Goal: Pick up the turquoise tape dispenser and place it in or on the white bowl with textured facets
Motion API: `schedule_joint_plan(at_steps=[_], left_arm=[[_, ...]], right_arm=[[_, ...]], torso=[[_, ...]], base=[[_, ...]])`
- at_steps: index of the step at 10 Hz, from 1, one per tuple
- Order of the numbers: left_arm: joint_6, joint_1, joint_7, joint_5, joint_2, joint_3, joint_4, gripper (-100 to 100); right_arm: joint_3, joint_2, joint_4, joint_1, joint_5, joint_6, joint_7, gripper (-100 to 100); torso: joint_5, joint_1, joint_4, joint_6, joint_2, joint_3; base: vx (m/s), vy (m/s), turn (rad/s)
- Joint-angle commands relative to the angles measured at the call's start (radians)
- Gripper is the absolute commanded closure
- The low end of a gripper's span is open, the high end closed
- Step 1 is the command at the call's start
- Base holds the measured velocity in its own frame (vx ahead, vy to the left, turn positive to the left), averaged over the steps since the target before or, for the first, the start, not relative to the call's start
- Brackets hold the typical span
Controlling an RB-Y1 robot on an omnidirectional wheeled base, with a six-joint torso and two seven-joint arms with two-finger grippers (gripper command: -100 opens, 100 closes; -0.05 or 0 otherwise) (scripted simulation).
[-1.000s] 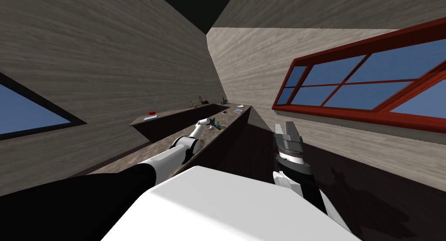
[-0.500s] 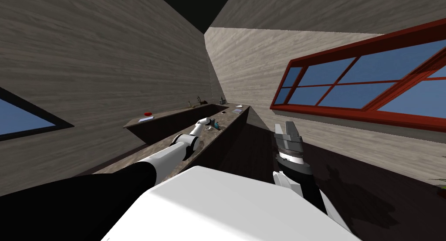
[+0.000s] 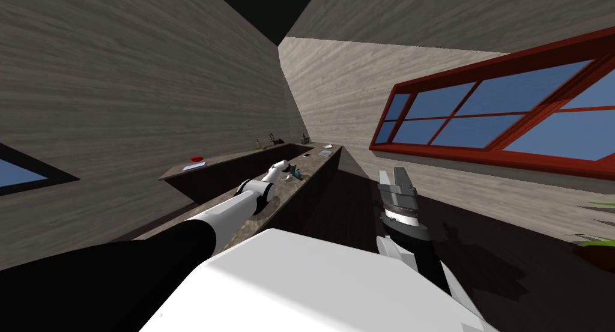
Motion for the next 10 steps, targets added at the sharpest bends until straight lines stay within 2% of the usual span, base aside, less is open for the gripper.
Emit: schedule_joint_plan(at_steps=[1, 5, 7, 8, 9, 10], left_arm=[[0.017, -0.012, -0.009, 0.007, 0.006, 0.002, 0.035, -100], [0.105, -0.090, -0.043, 0.040, 0.049, 0.009, 0.170, -100], [0.127, -0.109, -0.051, 0.048, 0.062, 0.011, 0.202, -100], [0.116, -0.111, -0.054, 0.048, 0.060, 0.011, 0.207, -100], [0.116, -0.113, -0.057, 0.049, 0.060, 0.012, 0.211, 0], [0.126, -0.095, -0.036, 0.043, 0.045, -0.003, 0.169, -100]], right_arm=[[0.000, 0.000, 0.000, 0.000, 0.000, 0.000, 0.000, 0], [0.000, 0.000, 0.000, 0.000, 0.000, 0.000, 0.000, 0], [0.000, 0.000, 0.000, 0.000, 0.000, 0.000, 0.000, 0], [0.000, 0.000, 0.000, 0.000, 0.000, 0.000, 0.000, 0], [0.000, 0.000, 0.000, 0.000, 0.000, 0.000, 0.000, 0], [0.000, 0.000, 0.000, 0.000, 0.000, 0.000, 0.000, 0]], torso=[[0.000, 0.000, 0.000, 0.000, 0.000, 0.000], [0.000, 0.001, 0.000, 0.000, 0.000, 0.000], [0.000, 0.001, 0.000, 0.000, 0.000, 0.000], [0.000, 0.000, 0.000, 0.000, 0.001, 0.001], [0.000, -0.001, 0.000, 0.000, 0.001, 0.001], [0.000, -0.001, 0.000, 0.000, 0.001, 0.001]], base=[[0.017, 0.022, -0.036], [0.021, 0.032, -0.068], [0.006, 0.024, -0.038], [-0.003, 0.003, -0.011], [0.000, 0.000, 0.000], [0.012, -0.013, 0.041]])
